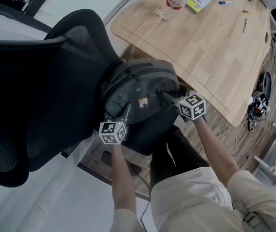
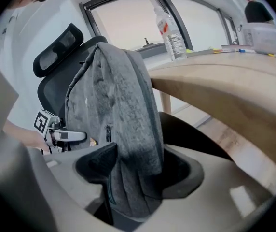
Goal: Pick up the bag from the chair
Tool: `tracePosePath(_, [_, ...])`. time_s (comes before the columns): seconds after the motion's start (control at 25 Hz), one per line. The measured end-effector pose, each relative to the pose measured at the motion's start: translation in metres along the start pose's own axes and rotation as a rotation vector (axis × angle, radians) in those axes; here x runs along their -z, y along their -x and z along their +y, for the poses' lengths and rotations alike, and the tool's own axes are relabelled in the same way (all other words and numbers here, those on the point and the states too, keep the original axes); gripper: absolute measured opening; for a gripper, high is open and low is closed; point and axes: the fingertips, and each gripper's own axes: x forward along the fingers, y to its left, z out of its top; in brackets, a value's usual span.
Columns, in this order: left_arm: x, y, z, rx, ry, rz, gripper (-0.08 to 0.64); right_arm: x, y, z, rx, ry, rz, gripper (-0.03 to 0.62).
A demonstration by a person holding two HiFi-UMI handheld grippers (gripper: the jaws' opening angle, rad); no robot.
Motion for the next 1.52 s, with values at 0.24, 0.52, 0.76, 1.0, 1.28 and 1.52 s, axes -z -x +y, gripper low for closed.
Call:
tracePosePath(0.24, [0.001, 0.025, -0.033, -0.009, -0.030, -0.028, 0.158, 0.005, 0.026, 0.015, 0.002, 0.022, -0.022, 0.249])
tracePosePath(0.52, [-0.015, 0.059, -0.062, -0.021, -0.061, -0.026, 0.147, -0.003, 0.067, 0.038, 0.006, 0.009, -0.061, 0.242])
tracePosePath(0.76, [-0.039, 0.095, -0.106, -0.006, -0.095, -0.028, 0.144, -0.015, 0.125, 0.059, 0.002, 0.004, -0.102, 0.241])
tracePosePath(1.0, [-0.055, 0.134, -0.156, 0.029, -0.150, -0.011, 0.144, -0.014, 0.190, 0.082, 0.023, -0.029, -0.165, 0.239])
tracePosePath(1.28, [-0.067, 0.166, -0.209, 0.067, -0.206, 0.020, 0.143, -0.004, 0.258, 0.102, 0.068, -0.080, -0.222, 0.230])
tracePosePath(1.52, [-0.086, 0.191, -0.232, 0.082, -0.211, -0.014, 0.140, -0.023, 0.291, 0.117, 0.078, -0.043, -0.240, 0.227])
